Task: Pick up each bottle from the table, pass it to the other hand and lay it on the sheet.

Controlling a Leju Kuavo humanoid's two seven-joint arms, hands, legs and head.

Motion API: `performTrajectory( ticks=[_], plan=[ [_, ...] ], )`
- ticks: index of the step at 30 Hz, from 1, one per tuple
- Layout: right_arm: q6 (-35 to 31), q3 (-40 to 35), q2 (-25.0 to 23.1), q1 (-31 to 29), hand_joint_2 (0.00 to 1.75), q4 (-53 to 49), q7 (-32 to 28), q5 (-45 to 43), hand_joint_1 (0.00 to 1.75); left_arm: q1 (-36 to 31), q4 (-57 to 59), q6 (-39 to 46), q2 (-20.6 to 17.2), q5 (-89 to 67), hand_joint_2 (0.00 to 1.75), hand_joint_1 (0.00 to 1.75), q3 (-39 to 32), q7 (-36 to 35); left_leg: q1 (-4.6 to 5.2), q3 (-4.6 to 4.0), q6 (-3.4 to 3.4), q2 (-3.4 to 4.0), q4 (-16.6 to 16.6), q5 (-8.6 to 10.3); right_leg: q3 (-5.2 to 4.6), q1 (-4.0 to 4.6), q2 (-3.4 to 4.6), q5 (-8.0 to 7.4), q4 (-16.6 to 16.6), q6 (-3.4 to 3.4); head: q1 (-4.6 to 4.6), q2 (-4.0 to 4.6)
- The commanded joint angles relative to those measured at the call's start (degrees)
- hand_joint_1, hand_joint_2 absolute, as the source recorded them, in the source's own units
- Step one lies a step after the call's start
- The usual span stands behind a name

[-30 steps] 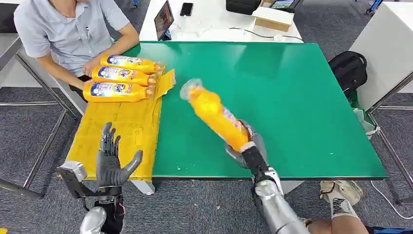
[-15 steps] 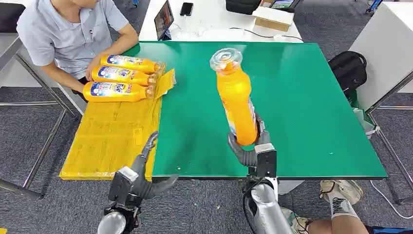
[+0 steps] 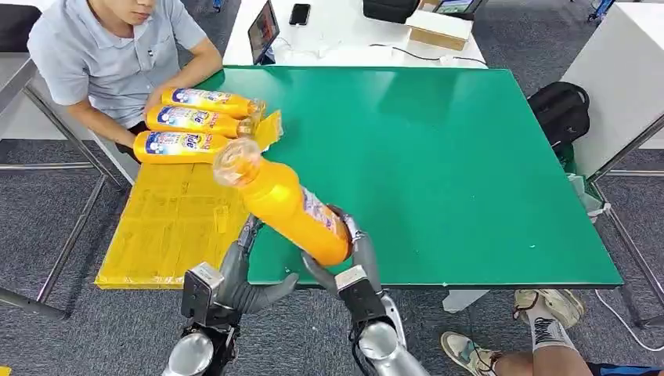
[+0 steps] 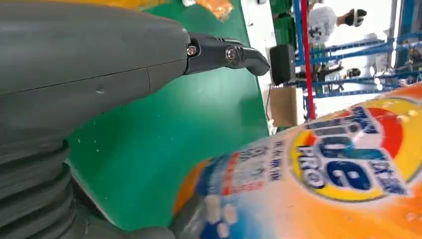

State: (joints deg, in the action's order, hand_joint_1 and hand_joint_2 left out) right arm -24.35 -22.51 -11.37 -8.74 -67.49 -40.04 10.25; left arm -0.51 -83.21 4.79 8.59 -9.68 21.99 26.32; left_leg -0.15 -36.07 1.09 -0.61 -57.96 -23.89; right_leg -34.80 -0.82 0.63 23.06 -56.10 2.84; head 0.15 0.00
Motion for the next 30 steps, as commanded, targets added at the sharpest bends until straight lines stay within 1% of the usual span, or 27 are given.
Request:
performTrajectory(
  ticks=[1, 3, 5, 6, 9, 10, 11, 13, 14, 15, 16, 18, 19, 20, 21, 23, 24, 25, 26, 27, 28, 29, 30],
  plan=[
    [-0.31, -2.68, 1.29, -1.95, 1.75, 4.86, 0.04, -0.35, 1.75, -1.75, 1.48, -0.18, -0.99, 0.08, 1.75, 0.0, 1.29, -0.26, -0.01, 0.17, -0.04, 0.01, 0.05, -0.04, 0.18, 0.02, -0.05, 0.05, 0.05, -0.07, 0.0, 0.0],
    [-0.31, -2.68, 1.29, -1.95, 1.75, 4.86, 0.04, -0.35, 1.75, -1.75, 1.48, -0.18, -0.99, 0.08, 1.75, 0.0, 1.29, -0.26, -0.02, 0.4, -0.07, 0.04, 0.07, -0.13, 0.4, 0.05, -0.07, 0.14, 0.06, -0.13, 0.0, 0.0],
    [-0.31, -2.68, 1.29, -1.95, 1.75, 4.86, 0.04, -0.35, 1.75, -1.75, 1.48, -0.18, -0.99, 0.08, 1.75, 0.0, 1.29, -0.26, -0.01, 0.21, -0.05, 0.02, 0.06, -0.06, 0.22, 0.04, -0.05, 0.06, 0.06, -0.08, 0.0, 0.0],
    [-0.31, -2.68, 1.29, -1.95, 1.75, 4.86, 0.04, -0.35, 1.75, -1.75, 1.48, -0.18, -0.99, 0.08, 1.75, 0.0, 1.29, -0.26, -0.03, 0.37, -0.07, 0.03, 0.06, -0.12, 0.38, 0.06, -0.08, 0.13, 0.06, -0.13, 0.0, 0.0],
    [-0.31, -2.68, 1.29, -1.95, 1.75, 4.86, 0.04, -0.35, 1.75, -1.75, 1.48, -0.18, -0.99, 0.08, 1.75, 0.0, 1.29, -0.26, 0.0, 0.19, -0.04, 0.01, 0.06, -0.05, 0.19, 0.02, -0.06, 0.06, 0.04, -0.07, 0.0, 0.0],
    [-0.47, -4.04, 2.02, -2.3, 1.75, 5.81, 0.04, 0.25, 1.75, -1.18, 1.17, -1.18, -1.39, 1.62, 1.75, 0.0, 1.16, 0.88, -0.02, 0.14, -0.04, 0.02, 0.04, -0.04, 0.14, 0.04, -0.04, 0.03, 0.05, -0.06, 0.0, 0.0],
    [-0.56, -4.6, 2.04, -2.43, 1.75, 6.13, 0.04, 0.37, 1.75, -1.19, 0.98, -1.32, -1.37, 1.9, 1.75, 0.0, 1.14, 0.94, -0.03, 0.31, -0.06, 0.04, 0.05, -0.1, 0.31, 0.06, -0.06, 0.1, 0.05, -0.1, 0.0, 0.0],
    [-2.0, -8.91, 2.71, -3.3, 1.75, 7.9, 0.04, 2.12, 1.75, -1.69, 0.26, -2.69, -0.99, 5.15, 1.75, 0.0, 0.8, 1.51, -0.02, 0.16, -0.04, 0.07, 0.04, -0.05, 0.15, 0.04, 0.01, 0.03, 0.05, -0.06, 0.0, 0.0],
    [-2.45, -11.06, 2.75, -3.47, 1.75, 8.76, 0.04, 1.65, 1.75, -2.22, -0.12, -3.4, -0.79, 6.98, 1.75, 0.0, 0.64, 1.37, -0.03, 0.32, -0.06, 0.11, 0.06, -0.11, 0.3, 0.06, 0.02, 0.08, 0.06, -0.1, 0.0, 0.0],
    [-2.5, -12.09, 2.83, -3.49, 1.75, 9.05, 0.04, 1.24, 1.75, -2.46, -0.34, -3.44, -0.72, 7.51, 1.75, 0.0, 0.6, 1.46, -0.04, 0.21, -0.05, 0.09, 0.03, -0.07, 0.21, 0.07, 0.02, 0.04, 0.06, -0.08, 0.0, 0.0],
    [-3.15, -13.95, 3.06, -3.66, 1.75, 9.97, 0.04, 0.94, 1.75, -2.77, -0.85, -3.36, -0.66, 8.18, 1.75, 0.0, 0.65, 1.81, -0.04, 0.3, -0.06, 0.11, 0.04, -0.11, 0.29, 0.07, 0.02, 0.07, 0.06, -0.1, 0.02, 0.0],
    [-3.75, -16.5, 3.44, -3.7, 1.75, 11.09, 0.04, 0.24, 1.75, -2.89, -1.89, -5.05, -1.0, 10.52, 1.75, 0.0, 1.08, 1.99, -0.03, 0.17, -0.04, 0.05, 0.04, -0.05, 0.18, 0.05, -0.01, 0.04, 0.05, -0.07, 0.02, 0.0],
    [-4.08, -16.95, 3.64, -3.68, 1.75, 11.27, 0.04, 0.22, 1.75, -2.75, -2.22, -5.91, -1.09, 11.5, 1.75, 0.0, 1.23, 1.94, -0.06, 0.3, -0.07, 0.05, 0.04, -0.1, 0.31, 0.08, -0.04, 0.08, 0.06, -0.11, 0.0, 0.0],
    [-4.1, -17.37, 3.81, -3.63, 1.75, 11.65, 0.04, -0.06, 1.75, -2.37, -2.99, -8.45, -1.34, 14.26, 1.75, 0.0, 1.54, 1.93, -0.04, 0.21, -0.05, 0.02, 0.04, -0.07, 0.23, 0.06, -0.05, 0.07, 0.05, -0.09, 0.0, 0.0],
    [-4.22, -17.54, 4.13, -3.61, 1.75, 11.87, 0.04, -0.32, 1.75, -1.99, -3.85, -10.5, -1.56, 16.09, 1.75, 0.0, 2.12, 2.08, -0.04, 0.41, -0.07, 0.03, 0.07, -0.14, 0.43, 0.07, -0.08, 0.14, 0.08, -0.14, 0.0, 0.0],
    [-4.22, -18.33, 4.38, -4.32, 1.75, 13.61, 0.04, -0.11, 1.75, -1.76, -5.57, -13.09, -2.8, 17.06, 1.75, 0.0, 3.28, 2.7, -0.02, 0.17, -0.04, 0.04, 0.07, -0.04, 0.16, 0.03, -0.04, 0.04, 0.07, -0.06, 0.0, 0.0],
    [-4.47, -18.53, 4.48, -4.41, 1.75, 13.68, 0.04, -0.22, 1.75, -1.67, -6.08, -13.33, -2.92, 17.1, 1.75, 0.0, 3.55, 2.61, -0.03, 0.31, -0.06, 0.04, 0.07, -0.1, 0.31, 0.05, -0.06, 0.1, 0.07, -0.1, 0.0, 0.0],
    [-4.52, -18.48, 4.47, -4.45, 1.75, 14.0, 0.04, -0.62, 1.75, -1.51, -6.55, -13.69, -3.07, 17.26, 1.75, 0.0, 3.86, 2.4, -0.05, 0.19, -0.05, -0.01, 0.05, -0.06, 0.22, 0.07, -0.08, 0.06, 0.07, -0.08, 0.0, 0.0],
    [-4.79, -18.56, 4.5, -4.49, 1.75, 14.11, 0.04, -0.53, 1.75, -1.4, -6.84, -13.91, -3.21, 17.23, 1.75, 0.0, 4.09, 2.4, -0.02, 0.33, -0.06, -0.01, 0.06, -0.12, 0.34, 0.05, -0.11, 0.14, 0.05, -0.11, -0.02, 0.0],
    [-5.24, -18.84, 4.61, -4.62, 1.75, 14.35, 0.04, -0.31, 1.75, -1.22, -7.39, -14.4, -3.6, 16.99, 1.75, 0.0, 4.68, 2.46, -0.05, 0.24, -0.05, 0.02, 0.05, -0.08, 0.25, 0.07, -0.05, 0.07, 0.08, -0.08, 0.02, 0.0],
    [-5.4, -19.08, 4.73, -4.73, 1.75, 14.32, 0.04, -0.35, 1.75, -1.12, -7.72, -14.53, -3.73, 16.9, 1.75, 0.0, 4.99, 2.47, -0.04, 0.38, -0.07, 0.03, 0.08, -0.13, 0.39, 0.07, -0.08, 0.13, 0.08, -0.11, -0.02, 0.0],
    [-5.4, -19.08, 4.73, -4.73, 1.75, 14.32, 0.04, -0.35, 1.75, -1.12, -7.72, -14.53, -3.73, 16.9, 1.75, 0.0, 4.99, 2.47, -0.01, 0.26, -0.05, 0.0, 0.07, -0.07, 0.27, 0.03, -0.08, 0.08, 0.07, -0.08, 0.0, 0.0],
    [-5.4, -19.08, 4.73, -4.73, 1.75, 14.32, 0.04, -0.35, 1.75, -1.12, -7.72, -14.53, -3.73, 16.9, 1.75, 0.0, 4.99, 2.47, -0.04, 0.42, -0.07, 0.03, 0.08, -0.14, 0.42, 0.07, -0.09, 0.14, 0.08, -0.13, 0.0, 0.0]
  ],
)
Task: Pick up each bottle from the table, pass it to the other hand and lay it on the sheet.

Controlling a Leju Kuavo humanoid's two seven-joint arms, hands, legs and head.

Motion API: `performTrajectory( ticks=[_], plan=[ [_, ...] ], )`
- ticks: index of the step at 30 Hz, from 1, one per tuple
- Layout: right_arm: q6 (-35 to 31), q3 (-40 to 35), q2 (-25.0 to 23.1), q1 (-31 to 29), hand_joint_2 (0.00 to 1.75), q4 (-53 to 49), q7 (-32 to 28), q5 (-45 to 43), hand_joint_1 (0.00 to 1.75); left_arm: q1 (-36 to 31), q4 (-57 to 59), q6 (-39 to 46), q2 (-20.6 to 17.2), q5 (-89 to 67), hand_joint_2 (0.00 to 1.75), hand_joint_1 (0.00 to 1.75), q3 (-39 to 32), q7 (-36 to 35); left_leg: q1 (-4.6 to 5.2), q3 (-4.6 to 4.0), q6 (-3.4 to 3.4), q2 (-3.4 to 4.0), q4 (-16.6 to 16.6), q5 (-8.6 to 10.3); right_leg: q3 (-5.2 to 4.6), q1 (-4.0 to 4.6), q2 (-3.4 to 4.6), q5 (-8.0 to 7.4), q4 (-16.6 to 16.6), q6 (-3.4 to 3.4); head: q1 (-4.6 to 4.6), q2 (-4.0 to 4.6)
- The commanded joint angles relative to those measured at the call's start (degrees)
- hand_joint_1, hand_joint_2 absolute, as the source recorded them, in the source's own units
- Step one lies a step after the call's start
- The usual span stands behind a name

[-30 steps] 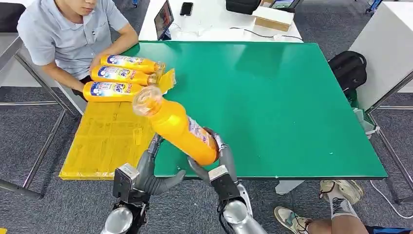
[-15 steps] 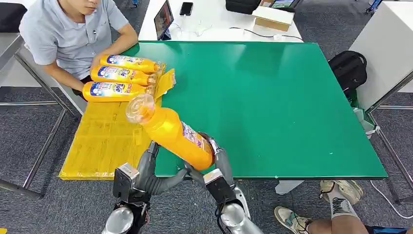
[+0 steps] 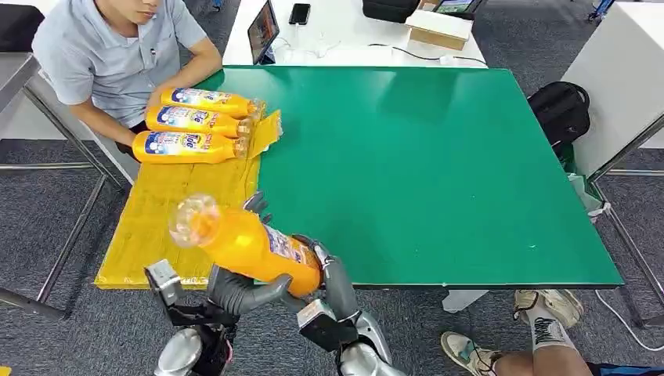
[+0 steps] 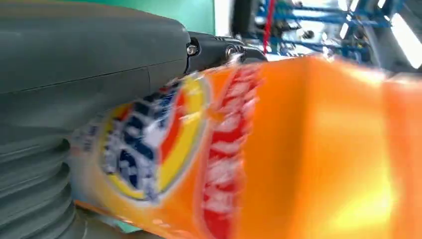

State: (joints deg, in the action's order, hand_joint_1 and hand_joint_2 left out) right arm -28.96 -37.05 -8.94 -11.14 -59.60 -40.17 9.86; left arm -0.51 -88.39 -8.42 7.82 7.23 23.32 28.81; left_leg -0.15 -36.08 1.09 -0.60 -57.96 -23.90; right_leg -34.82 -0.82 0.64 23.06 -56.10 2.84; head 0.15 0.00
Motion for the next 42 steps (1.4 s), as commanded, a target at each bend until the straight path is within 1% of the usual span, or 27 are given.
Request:
performTrajectory(
  ticks=[1, 4, 5, 7, 9, 10, 13, 14, 15, 18, 21, 22, 25, 26, 27, 28, 29, 30, 31, 33, 34, 35, 36, 38, 39, 41, 42],
  plan=[
    [-0.8, -4.61, 2.25, -2.44, 1.75, 6.5, 0.17, 0.0, 1.75, -1.21, -2.48, -1.34, -2.95, -0.02, 1.75, 0.0, 3.73, -0.02, -0.02, 0.3, -0.05, -0.03, 0.06, -0.09, 0.33, 0.04, -0.11, 0.11, 0.06, -0.1, 0.0, 0.0],
    [-1.73, -5.81, 2.19, -2.86, 1.75, 7.07, 0.17, 0.71, 1.75, -1.83, -1.63, -1.44, -2.92, 0.14, 1.75, 0.0, 3.84, -0.18, -0.01, 0.23, -0.04, -0.01, 0.07, -0.05, 0.24, 0.03, -0.07, 0.06, 0.07, -0.08, 0.0, 0.0],
    [-1.84, -6.23, 2.15, -2.94, 1.75, 7.17, 0.17, 0.74, 1.75, -2.06, -1.26, -1.45, -2.88, 0.18, 1.75, 0.0, 3.81, -0.25, -0.02, 0.37, -0.06, 0.01, 0.05, -0.12, 0.38, 0.05, -0.08, 0.12, 0.05, -0.12, 0.0, 0.0],
    [-1.47, -6.96, 2.04, -3.02, 1.75, 7.13, 0.17, 0.49, 1.75, -2.33, -0.69, -1.5, -2.86, 0.26, 1.75, 0.0, 3.78, -0.36, -0.02, 0.13, -0.03, -0.02, 0.05, -0.02, 0.15, 0.03, -0.07, 0.03, 0.05, -0.06, 0.0, 0.0],
    [-1.57, -7.31, 1.89, -3.09, 1.75, 7.48, 0.17, 0.52, 1.75, -2.33, -0.54, -2.21, -2.95, 0.87, 1.75, 0.0, 3.97, -0.61, -0.03, 0.44, -0.08, -0.02, 0.07, -0.14, 0.46, 0.06, -0.14, 0.17, 0.05, -0.15, 0.0, 0.0],
    [-1.57, -7.38, 1.91, -3.1, 1.75, 7.58, 0.17, 0.45, 1.75, -2.37, -0.54, -2.64, -3.11, 1.25, 1.75, 0.0, 3.98, -0.78, -0.03, 0.28, -0.06, 0.0, 0.06, -0.07, 0.3, 0.05, -0.08, 0.08, 0.07, -0.1, 0.0, 0.0],
    [-4.22, -8.78, 2.16, -3.69, 1.75, 8.75, 0.17, 1.59, 1.75, -2.75, 0.15, -2.55, -3.62, 0.48, 1.75, 0.0, 4.21, -2.32, -0.01, 0.26, -0.05, -0.06, 0.07, -0.06, 0.29, 0.03, -0.14, 0.1, 0.05, -0.09, 0.0, 0.0],
    [-5.05, -9.21, 2.21, -3.9, 1.75, 9.27, 0.17, 1.96, 1.75, -3.11, 1.39, -1.91, -3.92, -0.53, 1.75, 0.7, 4.38, -4.35, -0.04, 0.37, -0.07, -0.05, 0.07, -0.11, 0.4, 0.06, -0.15, 0.14, 0.07, -0.12, 0.0, 0.0],
    [-6.06, -9.42, 2.24, -4.0, 1.75, 9.77, 0.17, 2.3, 1.75, -3.43, 3.34, -1.59, -4.02, -0.56, 1.75, 1.75, 4.44, -7.73, -0.01, 0.29, -0.05, -0.04, 0.08, -0.06, 0.31, 0.03, -0.12, 0.09, 0.07, -0.09, -0.02, 0.0],
    [-7.24, -10.06, 2.37, -4.12, 1.75, 9.9, 0.17, 2.41, 1.75, -3.8, 6.5, -1.96, -3.42, 2.16, 1.75, 1.75, 3.18, -8.68, 0.0, 0.35, -0.05, -0.06, 0.13, -0.04, 0.37, 0.02, -0.14, 0.09, 0.1, -0.09, 0.0, 0.0],
    [-8.56, -10.65, 2.43, -4.62, 1.75, 9.95, 0.17, 2.42, 1.75, -3.71, 6.55, -2.5, -3.74, 3.14, 1.75, 1.75, 3.37, -9.39, -0.01, 0.25, -0.04, 0.02, 0.09, -0.04, 0.26, 0.02, -0.05, 0.04, 0.08, -0.09, 0.02, 0.0],
    [-8.56, -10.65, 2.43, -4.62, 1.75, 9.95, 0.17, 2.42, 1.75, -3.71, 6.55, -2.5, -3.74, 3.14, 1.75, 1.75, 3.37, -9.39, -0.02, 0.4, -0.06, 0.06, 0.1, -0.1, 0.4, 0.04, -0.04, 0.1, 0.09, -0.12, 0.0, 0.0],
    [-8.56, -10.65, 2.43, -4.62, 1.75, 9.95, 0.17, 2.42, 1.75, -3.71, 6.55, -2.5, -3.74, 3.14, 1.75, 1.75, 3.37, -9.39, 0.0, 0.2, -0.04, -0.01, 0.07, -0.03, 0.21, 0.02, -0.07, 0.05, 0.06, -0.07, 0.02, 0.0],
    [-8.79, -10.63, 2.38, -4.86, 1.75, 10.0, 0.17, 2.42, 1.75, -3.67, 6.32, -2.57, -3.72, 3.37, 1.75, 1.75, 3.49, -9.75, -0.02, 0.37, -0.07, 0.0, 0.08, -0.1, 0.37, 0.04, -0.09, 0.12, 0.06, -0.12, 0.0, 0.0],
    [-9.24, -10.67, 2.31, -5.09, 1.75, 9.93, 0.17, 2.53, 1.52, -3.72, 6.44, -2.57, -3.73, 3.62, 1.75, 1.75, 3.53, -10.17, -0.01, 0.27, -0.05, 0.03, 0.07, -0.07, 0.28, 0.03, -0.04, 0.07, 0.06, -0.09, 0.0, 0.0],
    [-9.58, -10.4, 2.08, -5.33, 1.75, 10.07, 0.17, 2.37, 0.0, -3.78, 6.62, -2.4, -3.64, 3.93, 1.75, 1.75, 3.48, -10.48, -0.01, 0.35, -0.06, 0.05, 0.08, -0.1, 0.34, 0.03, -0.03, 0.1, 0.06, -0.11, 0.0, 0.0],
    [-10.02, -10.1, 1.87, -5.42, 1.75, 9.69, 0.17, 2.13, 0.0, -3.83, 6.83, -2.13, -3.51, 4.35, 1.75, 1.75, 3.35, -10.75, 0.0, 0.21, -0.04, 0.04, 0.06, -0.05, 0.21, 0.02, -0.02, 0.05, 0.04, -0.08, 0.0, 0.0],
    [-9.86, -10.57, 1.89, -5.77, 1.75, 9.81, 0.17, 2.52, 0.0, -4.05, 7.13, -1.8, -3.47, 4.66, 1.75, 1.75, 3.29, -10.96, -0.01, 0.37, -0.07, 0.05, 0.06, -0.12, 0.36, 0.04, -0.04, 0.12, 0.04, -0.12, 0.0, 0.0],
    [-10.4, -12.12, 2.5, -6.12, 0.0, 8.82, 0.17, 3.59, 0.0, -4.46, 7.55, -0.97, -3.17, 5.34, 1.75, 1.75, 2.72, -10.91, 0.0, 0.29, -0.05, 0.06, 0.07, -0.07, 0.28, 0.02, -0.02, 0.08, 0.04, -0.09, 0.0, 0.0],
    [-10.79, -13.43, 3.58, -5.52, 0.0, 5.7, 0.17, 3.32, 0.0, -5.15, 7.82, 0.61, -3.78, 6.24, 1.75, 1.75, 1.16, -11.65, 0.01, 0.3, -0.05, 0.06, 0.06, -0.08, 0.3, 0.01, -0.01, 0.08, 0.03, -0.1, 0.02, 0.0],
    [-11.04, -13.25, 3.72, -5.32, 0.0, 5.31, 0.17, 4.16, 0.0, -5.27, 7.7, 1.32, -4.13, 6.16, 1.75, 1.75, 0.55, -11.74, 0.0, 0.15, -0.03, 0.05, 0.05, -0.03, 0.15, 0.02, 0.0, 0.02, 0.03, -0.06, 0.0, 0.0],
    [-11.04, -11.87, 3.61, -4.77, 0.0, 5.26, 0.17, 6.3, 0.0, -5.43, 7.54, 2.65, -4.65, 6.23, 1.75, 1.75, -0.93, -11.94, -0.02, 0.3, -0.06, 0.09, 0.06, -0.08, 0.29, 0.04, -0.02, 0.07, 0.03, -0.11, 0.0, 0.0],
    [-11.04, -11.08, 3.57, -4.31, 0.0, 4.99, 0.17, 6.93, 0.0, -5.6, 7.37, 3.83, -4.8, 6.42, 1.75, 1.75, -2.38, -11.75, -0.01, 0.18, -0.04, 0.01, 0.05, -0.03, 0.18, 0.03, -0.08, 0.04, 0.03, -0.08, 0.02, 0.0],
    [-11.04, -10.21, 3.55, -4.11, 0.0, 5.73, 0.17, 7.89, 0.0, -6.33, 7.33, 6.49, -4.48, 7.03, 1.75, 1.75, -5.57, -11.6, -0.02, 0.24, -0.06, 0.0, 0.06, -0.04, 0.24, 0.04, -0.08, 0.07, 0.04, -0.1, 0.0, 0.0],
    [-11.04, -10.25, 3.6, -4.23, 0.0, 6.01, 0.17, 8.23, 0.0, -6.67, 7.53, 7.47, -4.13, 7.45, 1.75, 1.75, -6.8, -11.61, -0.04, 0.44, -0.1, 0.05, 0.06, -0.13, 0.43, 0.07, -0.07, 0.15, 0.02, -0.16, 0.02, 0.0],
    [-11.04, -11.34, 4.09, -4.14, 0.0, 4.53, 0.17, 6.66, 0.0, -7.52, 8.33, 10.56, -3.16, 8.19, 1.75, 1.75, -9.81, -11.21, -0.02, 0.14, -0.05, 0.05, 0.05, -0.01, 0.13, 0.03, -0.04, 0.02, 0.02, -0.07, 0.0, 0.0],
    [-11.04, -11.35, 4.16, -4.2, 0.0, 4.44, 0.17, 7.17, 0.0, -7.88, 8.55, 11.67, -3.26, 8.09, 1.75, 1.75, -10.86, -10.72, -0.04, 0.27, -0.08, 0.06, 0.03, -0.07, 0.26, 0.06, -0.07, 0.08, 0.02, -0.12, 0.02, 0.0]
  ],
)
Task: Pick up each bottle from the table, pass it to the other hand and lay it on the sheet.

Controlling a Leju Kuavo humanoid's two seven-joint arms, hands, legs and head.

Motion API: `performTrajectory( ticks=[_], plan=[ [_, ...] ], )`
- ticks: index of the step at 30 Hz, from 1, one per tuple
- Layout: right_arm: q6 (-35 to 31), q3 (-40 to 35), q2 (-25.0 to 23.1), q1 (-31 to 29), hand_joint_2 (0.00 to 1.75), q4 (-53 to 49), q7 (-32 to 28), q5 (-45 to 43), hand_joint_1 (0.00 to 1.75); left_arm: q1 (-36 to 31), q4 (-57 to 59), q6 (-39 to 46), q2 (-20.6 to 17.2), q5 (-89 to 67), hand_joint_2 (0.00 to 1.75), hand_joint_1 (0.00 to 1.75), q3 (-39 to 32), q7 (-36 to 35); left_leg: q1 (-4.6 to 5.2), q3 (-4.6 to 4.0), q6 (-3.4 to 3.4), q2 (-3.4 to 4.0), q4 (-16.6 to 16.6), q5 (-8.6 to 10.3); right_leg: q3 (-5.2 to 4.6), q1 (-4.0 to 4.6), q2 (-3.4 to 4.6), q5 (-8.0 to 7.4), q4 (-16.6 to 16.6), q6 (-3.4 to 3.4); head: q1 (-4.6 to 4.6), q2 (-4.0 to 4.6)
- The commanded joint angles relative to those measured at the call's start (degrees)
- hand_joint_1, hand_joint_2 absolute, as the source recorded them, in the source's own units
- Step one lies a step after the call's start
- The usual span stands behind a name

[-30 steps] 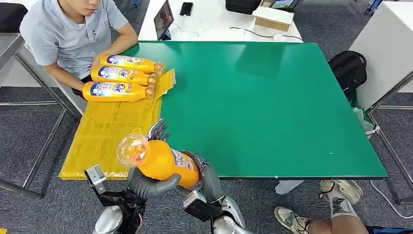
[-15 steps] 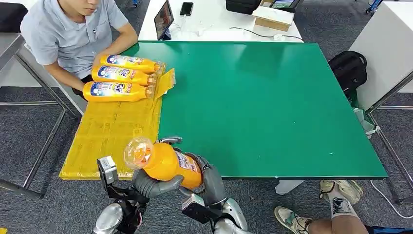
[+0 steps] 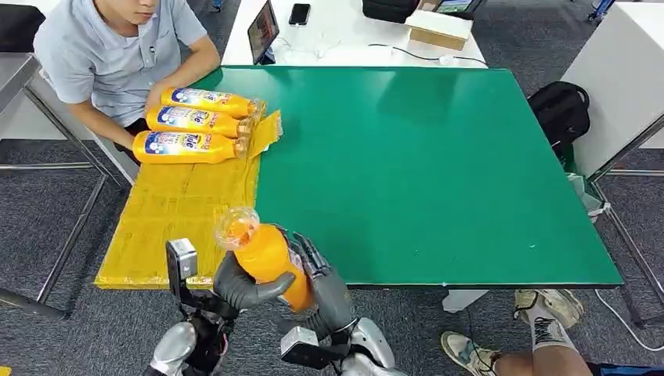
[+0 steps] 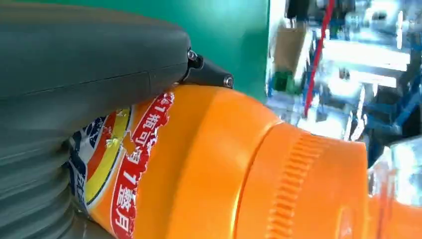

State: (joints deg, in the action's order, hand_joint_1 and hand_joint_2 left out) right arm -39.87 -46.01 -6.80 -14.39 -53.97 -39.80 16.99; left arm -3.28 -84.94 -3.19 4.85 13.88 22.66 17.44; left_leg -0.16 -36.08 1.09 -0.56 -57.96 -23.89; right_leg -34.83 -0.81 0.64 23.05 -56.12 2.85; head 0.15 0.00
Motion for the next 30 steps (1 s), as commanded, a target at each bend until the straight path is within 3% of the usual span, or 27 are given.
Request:
performTrajectory(
  ticks=[1, 5, 7, 8, 9, 14, 16, 20, 23, 25, 30],
  plan=[
    [-0.13, -1.71, 1.86, -0.65, 0.0, -1.29, -0.2, 1.08, 0.0, -5.55, 5.26, 8.28, -0.28, 1.0, 1.75, 1.75, -11.62, 1.66, -0.02, 0.19, -0.06, -0.02, 0.04, -0.04, 0.2, 0.04, -0.09, 0.07, 0.02, -0.1, 0.0, 0.0],
    [-0.13, -1.68, 2.03, -0.61, 0.0, -1.33, -0.2, 0.6, 0.0, -6.5, 5.44, 10.31, -0.47, 0.74, 1.75, 1.75, -13.62, 2.67, -0.06, 0.29, -0.08, -0.04, 0.05, -0.06, 0.31, 0.07, -0.1, 0.1, 0.05, -0.11, 0.0, 0.0],
    [-0.13, -2.35, 4.16, 0.53, 0.0, -6.85, -0.2, 3.29, 0.0, -8.38, 6.32, 13.41, -1.67, -3.82, 1.75, 1.75, -13.9, 4.34, -0.03, 0.12, -0.05, -0.04, 0.04, 0.0, 0.13, 0.03, -0.08, 0.05, 0.01, -0.06, 0.0, 0.0],
    [-0.13, -3.91, 5.19, 0.79, 0.0, -9.8, -0.2, 0.43, 0.0, -9.3, 7.05, 17.57, -2.73, -9.95, 1.75, 1.75, -13.35, 5.11, -0.06, 0.27, -0.07, -0.07, 0.0, -0.08, 0.32, 0.07, -0.16, 0.14, 0.0, -0.11, 0.02, 0.0],
    [-0.13, -2.53, 5.14, 1.77, 0.0, -11.43, -0.2, 3.2, 0.0, -10.33, 7.56, 20.45, -4.38, -16.25, 1.75, 1.75, -12.52, 5.95, -0.04, 0.11, -0.05, -0.14, 0.02, 0.0, 0.15, 0.04, -0.18, 0.07, 0.0, -0.07, 0.0, 0.0],
    [-0.13, -2.19, 5.05, 1.91, 0.0, -11.09, -0.2, 1.3, 0.0, -11.74, 8.31, 21.14, -8.74, -28.91, 1.75, 1.75, -10.42, 3.17, -0.03, 0.23, -0.08, -0.04, 0.05, -0.04, 0.24, 0.04, -0.08, 0.09, 0.01, -0.11, 0.02, 0.0],
    [-0.13, -2.84, 5.05, 1.26, 0.0, -10.21, -0.2, -0.28, 0.0, -13.57, 11.3, 23.3, -12.0, -41.95, 1.75, 1.75, -7.7, -0.11, -0.06, 0.46, -0.14, -0.06, 0.08, -0.11, 0.47, 0.08, -0.16, 0.18, 0.02, -0.19, 0.0, 0.0],
    [-0.13, -2.84, 5.05, 1.26, 0.0, -10.21, -0.2, -0.28, 0.0, -13.57, 11.3, 23.3, -12.0, -41.95, 1.75, 1.75, -7.7, -0.11, -0.06, 0.32, -0.1, -0.11, 0.05, -0.05, 0.34, 0.07, -0.18, 0.13, 0.03, -0.13, 0.04, 0.0],
    [0.0, -5.91, 5.76, 0.29, 0.0, -11.04, -0.2, -2.8, 0.0, -17.25, 18.09, 20.57, -15.9, -56.05, 1.75, 1.75, -3.4, -4.35, -0.06, 0.33, -0.1, 0.07, 0.07, -0.06, 0.28, 0.06, -0.02, 0.07, 0.02, -0.14, 0.0, 0.0],
    [-0.13, -7.17, 5.77, -0.2, 0.0, -11.03, -0.2, -3.78, 0.0, -19.77, 23.33, 17.86, -16.97, -59.46, 1.75, 1.75, -2.61, -3.57, -0.05, 0.25, -0.09, -0.06, 0.06, -0.01, 0.23, 0.05, -0.19, 0.09, 0.0, -0.13, 0.0, 0.0],
    [0.45, -8.63, 6.01, -0.35, 0.0, -11.49, -0.2, -5.69, 0.0, -23.09, 31.21, 12.14, -15.67, -62.67, 1.75, 1.75, -0.82, -3.5, -0.05, 0.3, -0.09, 0.02, 0.04, -0.02, 0.29, 0.05, -0.09, 0.08, 0.0, -0.13, 0.0, 0.0]
  ],
)
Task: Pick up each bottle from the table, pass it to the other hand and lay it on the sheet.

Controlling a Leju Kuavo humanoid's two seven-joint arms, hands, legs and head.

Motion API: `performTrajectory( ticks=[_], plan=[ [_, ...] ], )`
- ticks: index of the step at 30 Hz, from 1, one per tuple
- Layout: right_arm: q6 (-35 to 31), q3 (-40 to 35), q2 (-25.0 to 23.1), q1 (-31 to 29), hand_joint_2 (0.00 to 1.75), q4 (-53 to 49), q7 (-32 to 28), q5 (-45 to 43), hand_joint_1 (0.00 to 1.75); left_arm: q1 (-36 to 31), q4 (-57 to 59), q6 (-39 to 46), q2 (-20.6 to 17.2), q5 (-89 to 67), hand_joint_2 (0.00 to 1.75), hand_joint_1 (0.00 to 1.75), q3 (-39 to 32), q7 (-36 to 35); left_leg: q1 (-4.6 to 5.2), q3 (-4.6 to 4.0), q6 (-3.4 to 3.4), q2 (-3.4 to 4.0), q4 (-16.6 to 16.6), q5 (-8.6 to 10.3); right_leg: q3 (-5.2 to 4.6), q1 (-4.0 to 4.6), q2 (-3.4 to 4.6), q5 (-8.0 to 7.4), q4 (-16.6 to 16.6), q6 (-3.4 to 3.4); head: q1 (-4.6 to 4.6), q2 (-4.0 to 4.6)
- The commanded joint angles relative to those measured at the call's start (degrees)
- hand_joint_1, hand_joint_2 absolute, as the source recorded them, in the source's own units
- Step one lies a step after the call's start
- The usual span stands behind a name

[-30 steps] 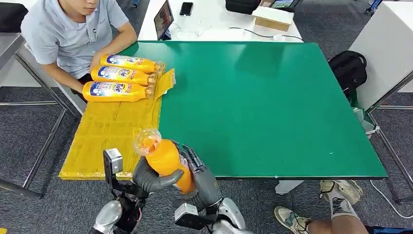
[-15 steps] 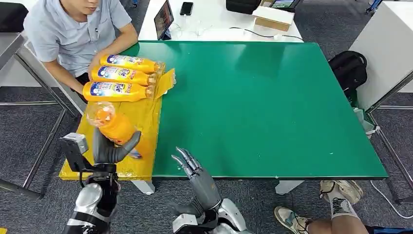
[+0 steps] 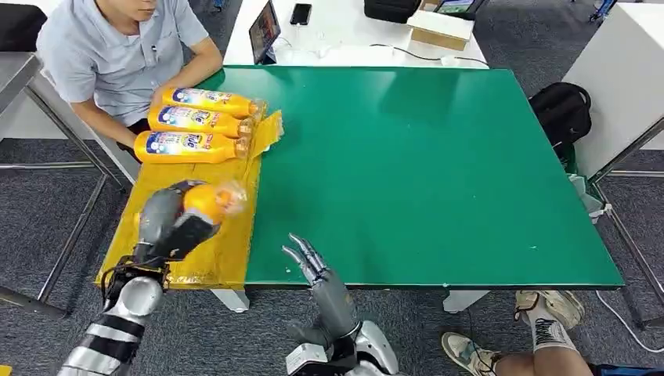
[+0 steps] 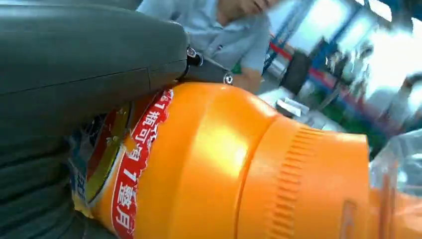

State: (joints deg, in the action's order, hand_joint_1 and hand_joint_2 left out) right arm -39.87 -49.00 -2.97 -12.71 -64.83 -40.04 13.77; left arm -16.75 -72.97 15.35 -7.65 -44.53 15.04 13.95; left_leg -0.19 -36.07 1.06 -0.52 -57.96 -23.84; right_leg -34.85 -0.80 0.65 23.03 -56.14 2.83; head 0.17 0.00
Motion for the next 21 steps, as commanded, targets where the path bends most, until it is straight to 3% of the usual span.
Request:
performTrajectory(
  ticks=[1, 5, 14, 15, 16, 17, 19, 20, 21],
  plan=[
    [0.61, -5.78, 2.13, -1.99, 0.0, -0.7, 0.04, -2.65, 0.0, -10.07, 20.31, -7.18, -2.82, -4.74, 1.75, 1.75, 7.27, -0.24, -0.02, 0.19, -0.04, -0.04, 0.05, -0.03, 0.2, 0.03, -0.12, 0.06, 0.04, -0.07, 0.0, 0.0],
    [2.78, -7.04, 1.78, -2.07, 0.0, -0.99, 0.04, -4.22, 0.0, -12.96, 29.01, -15.62, 0.98, -1.24, 1.75, 1.75, 7.39, 1.9, -0.02, 0.34, -0.06, -0.14, 0.06, -0.08, 0.4, 0.04, -0.24, 0.15, 0.05, -0.11, 0.0, 0.0],
    [4.23, -7.09, 1.55, -1.92, 0.0, -1.03, 0.04, -5.42, 0.0, -16.98, 35.97, -16.29, 3.08, -4.27, 1.75, 1.75, 10.8, 1.23, 0.03, 0.62, -0.06, -0.14, 0.07, -0.02, 0.67, 0.0, -0.13, 0.06, 0.04, -0.12, -0.02, 0.0],
    [4.48, -7.06, 1.41, -1.85, 0.0, -0.95, 0.04, -5.47, 0.0, -17.68, 37.4, -16.91, 3.63, -4.16, 1.75, 1.64, 11.01, 1.17, 0.04, 0.6, -0.04, -0.2, 0.06, 0.0, 0.66, -0.01, -0.17, 0.06, 0.04, -0.09, -0.02, 0.0],
    [4.76, -6.88, 1.3, -1.7, 0.0, -0.88, 0.04, -5.68, 0.0, -18.41, 39.04, -17.51, 4.23, -3.64, 1.75, 1.43, 10.96, 1.43, 0.04, 0.63, -0.04, -0.25, 0.06, 0.02, 0.7, -0.01, -0.19, 0.07, 0.04, -0.08, -0.02, 0.0],
    [5.12, -6.73, 1.21, -1.5, 0.0, -0.96, 0.04, -5.96, 0.0, -18.86, 40.48, -18.32, 4.95, -2.07, 1.75, 1.5, 10.04, 1.88, 0.01, 0.71, -0.07, -0.31, 0.1, 0.05, 0.81, 0.03, -0.3, 0.06, 0.08, -0.15, -0.02, 0.0],
    [6.06, -6.37, 0.41, -2.22, 0.0, -0.4, 0.04, -6.48, 0.0, -20.41, 43.08, -22.78, 7.33, 2.4, 1.75, 1.4, 7.53, 2.49, 0.01, 0.76, -0.09, -0.32, 0.09, 0.07, 0.85, 0.02, -0.22, 0.05, 0.09, -0.13, -0.02, 0.0],
    [6.62, -5.97, -0.23, -2.53, 0.0, 0.18, 0.04, -6.66, 0.0, -21.15, 44.11, -23.77, 8.12, 3.56, 1.75, 0.87, 7.07, 2.51, 0.02, 0.77, -0.08, -0.37, 0.09, 0.07, 0.86, 0.01, -0.22, 0.05, 0.07, -0.12, -0.02, 0.0],
    [6.82, -5.76, -0.55, -2.68, 0.0, 0.59, 0.04, -6.69, 0.0, -21.39, 44.53, -24.24, 8.6, 4.45, 1.75, 0.56, 6.6, 2.76, 0.03, 0.81, -0.06, -0.43, 0.07, 0.09, 0.91, -0.01, -0.24, 0.05, 0.06, -0.09, -0.02, 0.0]
  ],
)
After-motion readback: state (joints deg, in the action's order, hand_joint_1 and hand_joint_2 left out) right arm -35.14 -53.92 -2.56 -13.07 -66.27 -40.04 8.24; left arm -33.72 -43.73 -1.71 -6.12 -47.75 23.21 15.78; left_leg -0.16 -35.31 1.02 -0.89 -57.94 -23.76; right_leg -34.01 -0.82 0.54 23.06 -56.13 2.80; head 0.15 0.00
